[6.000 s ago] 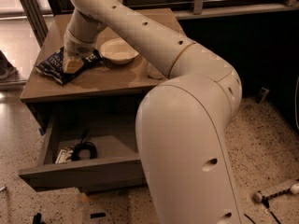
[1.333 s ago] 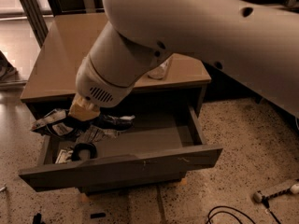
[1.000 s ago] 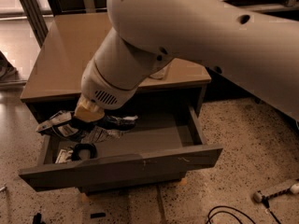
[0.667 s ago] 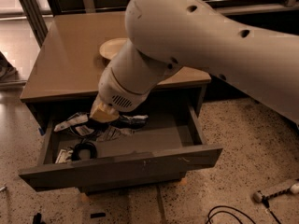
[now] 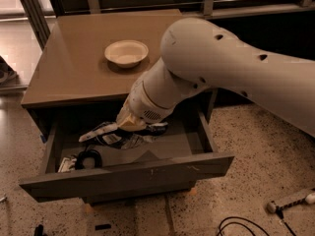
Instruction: Place blue chip bag into top drawer
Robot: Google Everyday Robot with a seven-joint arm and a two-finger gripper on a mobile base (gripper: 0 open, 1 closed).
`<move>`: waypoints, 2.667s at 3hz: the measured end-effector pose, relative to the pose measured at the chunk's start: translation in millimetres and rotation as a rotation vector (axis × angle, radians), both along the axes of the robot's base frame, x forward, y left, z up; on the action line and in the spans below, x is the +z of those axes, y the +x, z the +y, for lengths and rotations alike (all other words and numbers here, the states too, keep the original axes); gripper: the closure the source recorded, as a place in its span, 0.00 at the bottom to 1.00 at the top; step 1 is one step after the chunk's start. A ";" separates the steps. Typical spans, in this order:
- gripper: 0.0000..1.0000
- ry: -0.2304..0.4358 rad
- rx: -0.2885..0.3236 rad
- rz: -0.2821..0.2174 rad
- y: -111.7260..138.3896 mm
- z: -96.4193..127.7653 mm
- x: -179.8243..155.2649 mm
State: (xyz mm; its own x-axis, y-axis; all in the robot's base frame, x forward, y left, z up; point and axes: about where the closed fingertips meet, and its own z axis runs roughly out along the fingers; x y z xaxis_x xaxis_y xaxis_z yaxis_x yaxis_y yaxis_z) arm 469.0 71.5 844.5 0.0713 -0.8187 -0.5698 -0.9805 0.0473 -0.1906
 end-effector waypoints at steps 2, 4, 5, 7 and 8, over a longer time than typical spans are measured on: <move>1.00 0.023 0.095 -0.013 22.0 -14.1 -44.1; 1.00 0.046 0.169 -0.018 34.7 -13.8 -71.5; 1.00 0.013 0.190 -0.082 39.7 -20.6 -77.6; 1.00 -0.035 0.311 -0.244 68.7 -18.3 -101.7; 1.00 0.003 0.391 -0.277 92.5 -14.4 -126.1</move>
Offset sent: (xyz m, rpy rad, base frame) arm 0.0380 -0.0213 -0.0785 0.0467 -0.0081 0.1591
